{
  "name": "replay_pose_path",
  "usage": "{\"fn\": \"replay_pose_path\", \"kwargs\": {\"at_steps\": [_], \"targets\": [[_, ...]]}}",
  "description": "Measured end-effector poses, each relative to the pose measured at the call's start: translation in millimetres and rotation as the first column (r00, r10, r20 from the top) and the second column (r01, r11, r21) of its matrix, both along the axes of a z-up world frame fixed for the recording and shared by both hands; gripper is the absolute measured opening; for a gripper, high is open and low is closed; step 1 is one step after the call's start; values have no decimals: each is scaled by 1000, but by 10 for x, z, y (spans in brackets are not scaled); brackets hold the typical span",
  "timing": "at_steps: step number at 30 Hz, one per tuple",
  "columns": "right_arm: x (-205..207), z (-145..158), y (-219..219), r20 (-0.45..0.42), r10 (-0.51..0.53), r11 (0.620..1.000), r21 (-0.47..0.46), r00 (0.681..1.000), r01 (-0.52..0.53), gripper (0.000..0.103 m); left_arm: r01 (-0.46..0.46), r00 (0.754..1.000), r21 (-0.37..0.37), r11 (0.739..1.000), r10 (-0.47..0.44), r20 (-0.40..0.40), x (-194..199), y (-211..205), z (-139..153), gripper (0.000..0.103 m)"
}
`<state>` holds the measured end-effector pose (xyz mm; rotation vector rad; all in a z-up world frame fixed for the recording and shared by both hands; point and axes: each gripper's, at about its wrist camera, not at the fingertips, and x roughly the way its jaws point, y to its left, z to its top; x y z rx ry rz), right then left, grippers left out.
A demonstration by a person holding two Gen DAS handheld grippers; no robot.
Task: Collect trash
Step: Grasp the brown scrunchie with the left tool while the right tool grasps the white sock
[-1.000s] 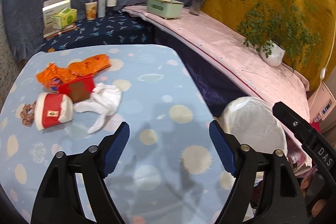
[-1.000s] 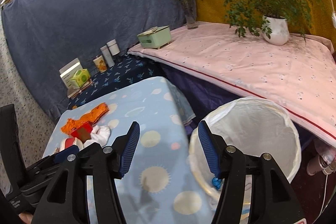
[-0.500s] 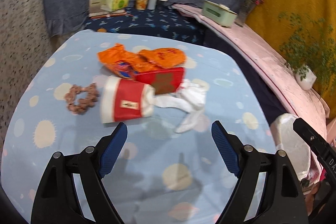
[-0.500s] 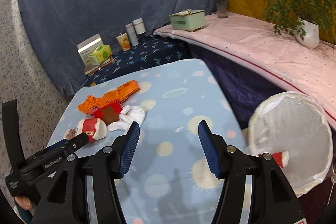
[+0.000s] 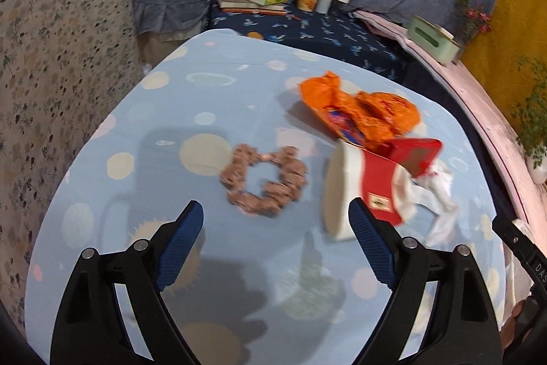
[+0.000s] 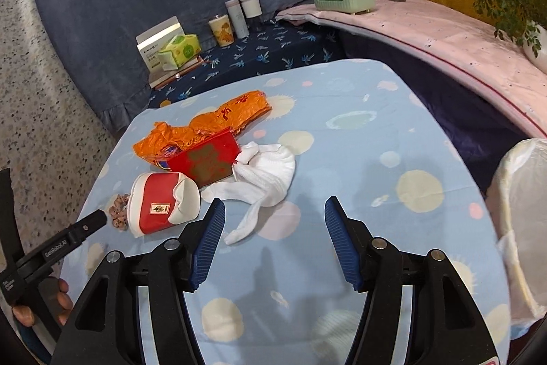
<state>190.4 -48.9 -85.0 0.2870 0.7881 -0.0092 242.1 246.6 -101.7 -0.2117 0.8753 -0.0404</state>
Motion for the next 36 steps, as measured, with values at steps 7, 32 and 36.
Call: {"fn": "replay_pose_path", "kwargs": {"at_steps": [7,32,36], "targets": [[337,-234,96,-45,-9,1000,-4,999,9,59,-26,999,-12,1000,25,-36,409,261,-193,82],[424,-169,27,-38,17,1000,23,999,-16,9,73,997,-3,997,-73,28,344,-27,104,7],[265,177,-78,34,9,999,37,999,-10,9,100,991,-1,995,-100,87,206,-209,456,7]]}}
